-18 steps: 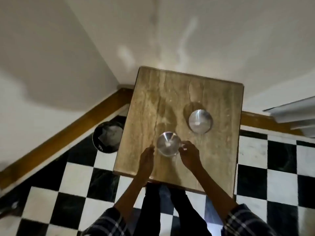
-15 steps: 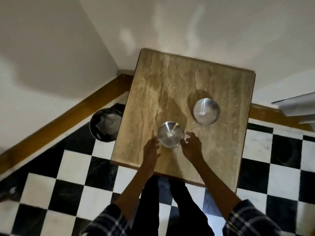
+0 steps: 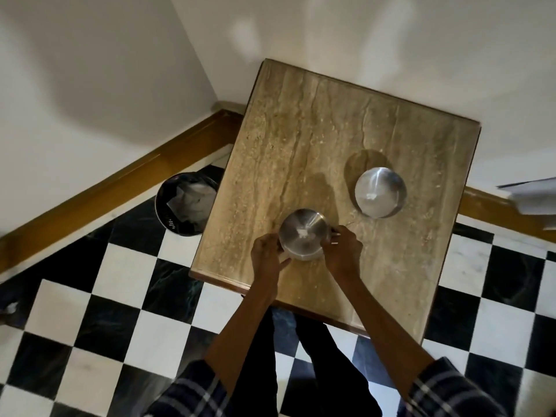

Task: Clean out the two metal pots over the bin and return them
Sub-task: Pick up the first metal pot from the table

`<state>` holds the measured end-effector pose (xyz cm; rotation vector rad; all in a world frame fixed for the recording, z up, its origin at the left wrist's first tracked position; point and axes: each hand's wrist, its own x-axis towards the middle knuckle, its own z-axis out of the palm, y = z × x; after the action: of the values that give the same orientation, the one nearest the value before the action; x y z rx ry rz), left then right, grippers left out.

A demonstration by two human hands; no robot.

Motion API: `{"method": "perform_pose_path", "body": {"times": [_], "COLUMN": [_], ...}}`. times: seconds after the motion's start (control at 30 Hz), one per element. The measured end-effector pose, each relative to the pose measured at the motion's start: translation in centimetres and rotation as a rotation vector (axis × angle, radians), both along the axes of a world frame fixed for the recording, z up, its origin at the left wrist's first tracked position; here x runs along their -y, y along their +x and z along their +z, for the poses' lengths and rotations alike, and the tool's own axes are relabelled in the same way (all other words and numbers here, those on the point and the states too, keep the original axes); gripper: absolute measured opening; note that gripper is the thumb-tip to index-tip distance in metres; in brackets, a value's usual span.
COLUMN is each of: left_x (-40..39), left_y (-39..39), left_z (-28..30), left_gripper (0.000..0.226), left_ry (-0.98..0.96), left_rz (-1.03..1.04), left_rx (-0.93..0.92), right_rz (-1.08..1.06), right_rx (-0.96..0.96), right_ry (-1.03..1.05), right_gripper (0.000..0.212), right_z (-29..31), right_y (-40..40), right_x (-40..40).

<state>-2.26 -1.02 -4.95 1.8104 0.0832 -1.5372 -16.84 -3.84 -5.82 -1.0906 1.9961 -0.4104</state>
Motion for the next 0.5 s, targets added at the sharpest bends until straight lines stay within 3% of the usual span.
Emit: {"method": "perform_pose_path", "body": {"times": [0.27,0.4,0.5], "left_x": [-0.7,-0.9,-0.6], "left_y": [5.4,10.8,15.3], "left_z": [2.3,2.8,3.7], "left_gripper": [0.019,0.065,0.081], "left_ry": [0.105,0.031,-0.107], "left_rz": [0.149,0.251,0.289], "left_rx": [-0.262,-0.634,-0.905], "right_rz": [0.155,0.235,0.300], "right_rx": [0.076,0.231,0.339], "right_ry": [0.048,0.114,0.185], "right_gripper": [0.023,0.009,0.013], "right_z": [4.5,6.2,6.7], "right_y": [3.0,7.9,12.1], "right_x": [0.7,2.1,4.0]}}
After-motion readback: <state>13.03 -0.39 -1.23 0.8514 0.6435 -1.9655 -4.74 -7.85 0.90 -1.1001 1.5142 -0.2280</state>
